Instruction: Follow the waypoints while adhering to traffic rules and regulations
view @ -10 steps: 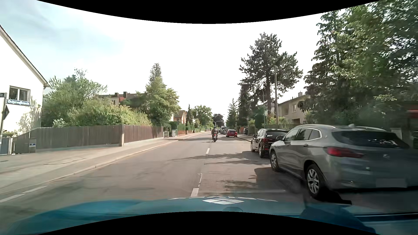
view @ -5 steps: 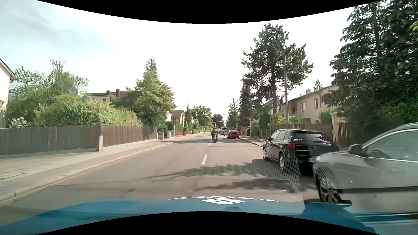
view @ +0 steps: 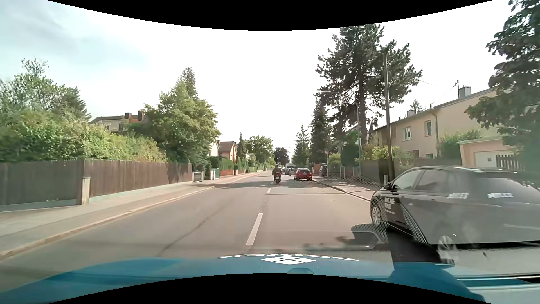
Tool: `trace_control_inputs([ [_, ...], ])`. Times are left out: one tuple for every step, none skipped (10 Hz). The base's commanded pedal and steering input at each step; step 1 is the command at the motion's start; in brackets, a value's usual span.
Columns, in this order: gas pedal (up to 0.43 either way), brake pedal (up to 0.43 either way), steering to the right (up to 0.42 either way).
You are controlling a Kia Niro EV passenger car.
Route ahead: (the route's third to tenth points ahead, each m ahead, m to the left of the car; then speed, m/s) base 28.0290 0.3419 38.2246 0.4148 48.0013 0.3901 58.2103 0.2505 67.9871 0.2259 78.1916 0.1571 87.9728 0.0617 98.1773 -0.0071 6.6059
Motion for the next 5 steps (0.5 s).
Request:
trace_control_inputs([
  [0.028, 0.0, -0.001],
  [0.039, 0.0, -0.001],
  [0.039, 0.0, -0.001],
  [0.047, 0.0, -0.001],
  [0.047, 0.0, -0.001],
])
